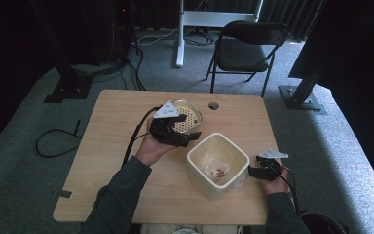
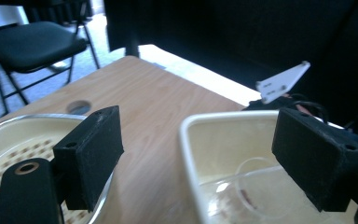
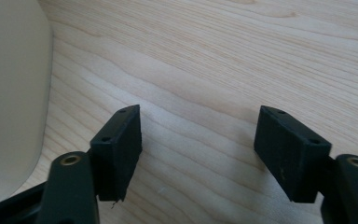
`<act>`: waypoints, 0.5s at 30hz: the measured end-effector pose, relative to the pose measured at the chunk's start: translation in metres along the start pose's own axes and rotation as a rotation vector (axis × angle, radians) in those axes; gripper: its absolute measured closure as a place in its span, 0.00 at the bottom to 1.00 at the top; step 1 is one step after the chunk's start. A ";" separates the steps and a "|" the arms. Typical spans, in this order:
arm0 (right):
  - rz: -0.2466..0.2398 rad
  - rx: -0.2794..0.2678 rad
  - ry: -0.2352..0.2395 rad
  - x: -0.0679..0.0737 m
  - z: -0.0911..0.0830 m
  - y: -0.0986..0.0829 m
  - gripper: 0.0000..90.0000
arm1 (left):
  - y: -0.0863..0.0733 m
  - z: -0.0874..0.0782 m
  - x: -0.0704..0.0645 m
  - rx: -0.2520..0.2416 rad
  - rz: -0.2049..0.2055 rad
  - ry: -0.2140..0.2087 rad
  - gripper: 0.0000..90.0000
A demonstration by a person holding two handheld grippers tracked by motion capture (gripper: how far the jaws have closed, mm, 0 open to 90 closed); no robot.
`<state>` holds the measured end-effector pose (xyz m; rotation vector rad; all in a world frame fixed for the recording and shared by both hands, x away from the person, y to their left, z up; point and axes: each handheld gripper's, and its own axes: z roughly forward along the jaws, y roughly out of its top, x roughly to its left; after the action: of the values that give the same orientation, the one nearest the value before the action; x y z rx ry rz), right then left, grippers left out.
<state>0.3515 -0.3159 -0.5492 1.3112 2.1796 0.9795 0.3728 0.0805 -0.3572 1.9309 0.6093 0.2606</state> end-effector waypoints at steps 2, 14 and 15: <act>-0.001 0.003 0.002 0.000 0.000 0.000 0.32 | -0.005 -0.003 0.005 0.001 -0.013 0.021 0.19; -0.016 0.016 0.014 0.006 0.003 0.002 0.22 | -0.038 -0.020 0.028 0.010 -0.089 0.114 0.19; -0.015 0.016 0.013 0.006 0.003 0.002 0.22 | -0.040 -0.021 0.029 0.014 -0.091 0.119 0.19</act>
<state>0.3516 -0.3089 -0.5498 1.2969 2.2083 0.9700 0.3763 0.1250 -0.3871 1.9050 0.7773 0.3153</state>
